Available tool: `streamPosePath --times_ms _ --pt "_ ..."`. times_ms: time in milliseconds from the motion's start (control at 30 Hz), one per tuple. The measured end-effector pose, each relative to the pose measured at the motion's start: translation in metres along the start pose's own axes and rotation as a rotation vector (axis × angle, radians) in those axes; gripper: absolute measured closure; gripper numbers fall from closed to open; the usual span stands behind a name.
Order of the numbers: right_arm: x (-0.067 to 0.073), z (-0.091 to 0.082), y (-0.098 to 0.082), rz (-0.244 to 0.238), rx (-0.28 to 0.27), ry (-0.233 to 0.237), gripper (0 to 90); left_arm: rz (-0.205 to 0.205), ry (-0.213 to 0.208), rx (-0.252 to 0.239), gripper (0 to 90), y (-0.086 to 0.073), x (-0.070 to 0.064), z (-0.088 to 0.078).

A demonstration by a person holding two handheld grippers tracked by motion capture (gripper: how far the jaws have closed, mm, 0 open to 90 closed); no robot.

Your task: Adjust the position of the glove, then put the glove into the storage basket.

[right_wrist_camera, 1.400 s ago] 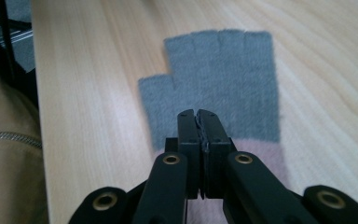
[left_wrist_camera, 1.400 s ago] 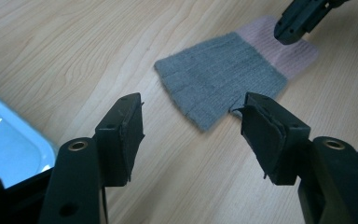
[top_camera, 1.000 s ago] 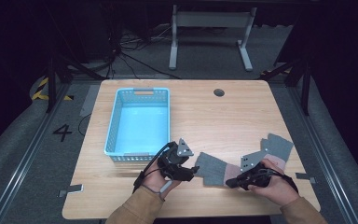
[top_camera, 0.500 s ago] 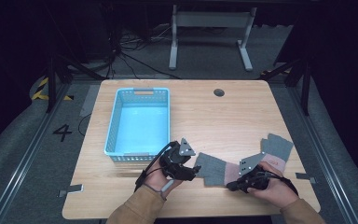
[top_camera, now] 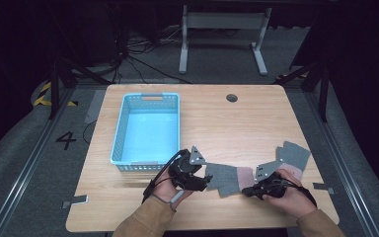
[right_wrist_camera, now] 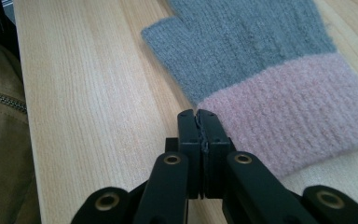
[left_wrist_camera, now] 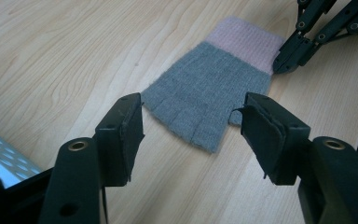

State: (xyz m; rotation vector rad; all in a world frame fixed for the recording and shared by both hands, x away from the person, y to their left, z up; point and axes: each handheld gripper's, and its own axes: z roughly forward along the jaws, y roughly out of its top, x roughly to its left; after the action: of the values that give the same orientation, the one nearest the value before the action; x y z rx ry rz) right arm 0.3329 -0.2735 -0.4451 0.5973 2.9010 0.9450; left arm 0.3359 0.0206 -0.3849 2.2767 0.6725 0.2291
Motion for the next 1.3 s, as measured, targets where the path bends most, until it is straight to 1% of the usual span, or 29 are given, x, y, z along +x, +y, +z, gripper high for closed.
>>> streamPosePath --times_ms 67,133,233,367,433,533,600,667,767,800,833,867,933,1000,1067,1167,1300 --pt "0.000 0.000 0.000 0.002 -0.001 0.000 89.9 0.002 0.000 0.002 39.4 0.000 0.000 0.000" --pt "0.001 -0.002 0.001 0.001 -0.008 0.012 89.9 0.000 -0.001 -0.001 39.4 0.000 0.001 0.000" --pt "0.003 -0.007 0.003 -0.003 -0.027 0.019 90.0 -0.005 0.000 -0.002 39.4 0.000 0.002 -0.001" --pt "0.002 -0.015 0.005 0.009 -0.061 -0.006 90.0 0.000 0.004 0.002 39.8 0.000 0.003 -0.001" --pt "0.001 -0.019 0.004 0.020 -0.068 -0.023 90.0 -0.001 0.008 0.001 40.0 0.001 0.003 -0.001" --pt "-0.002 -0.025 0.002 0.054 -0.081 -0.059 90.0 -0.002 0.011 -0.003 40.1 0.000 0.002 -0.001" --pt "-0.005 -0.029 0.002 0.089 -0.084 -0.100 90.0 -0.002 0.009 -0.002 40.1 0.001 0.002 -0.001" --pt "-0.007 -0.033 0.001 0.112 -0.093 -0.125 90.0 -0.002 0.010 0.001 40.1 0.001 0.003 -0.001" --pt "-0.012 -0.041 -0.003 0.160 -0.109 -0.164 90.0 -0.001 0.011 0.002 40.1 0.000 0.003 -0.001" --pt "-0.014 -0.044 -0.005 0.182 -0.116 -0.180 90.0 -0.004 0.011 0.000 40.1 0.000 0.003 -0.001" --pt "-0.016 -0.045 -0.006 0.192 -0.120 -0.191 90.0 -0.004 0.011 -0.001 40.1 0.000 0.002 -0.002" --pt "-0.019 -0.048 -0.009 0.211 -0.125 -0.209 90.0 -0.003 0.010 -0.001 40.1 0.000 0.002 -0.002" --pt "-0.022 -0.052 -0.012 0.239 -0.124 -0.231 90.0 -0.006 0.010 -0.002 40.1 0.000 0.003 -0.001" --pt "-0.027 -0.055 -0.016 0.271 -0.129 -0.264 90.0 -0.008 0.011 0.002 40.1 0.000 0.003 -0.001" --pt "-0.032 -0.058 -0.022 0.310 -0.125 -0.292 90.0 -0.005 0.009 0.006 40.1 -0.001 0.004 -0.001" --pt "-0.038 -0.060 -0.028 0.336 -0.104 -0.321 90.0 -0.005 0.009 0.005 40.1 -0.001 0.003 0.000" --pt "-0.045 -0.058 -0.035 0.370 -0.089 -0.333 90.0 -0.004 0.006 0.010 40.0 -0.001 0.003 0.001"
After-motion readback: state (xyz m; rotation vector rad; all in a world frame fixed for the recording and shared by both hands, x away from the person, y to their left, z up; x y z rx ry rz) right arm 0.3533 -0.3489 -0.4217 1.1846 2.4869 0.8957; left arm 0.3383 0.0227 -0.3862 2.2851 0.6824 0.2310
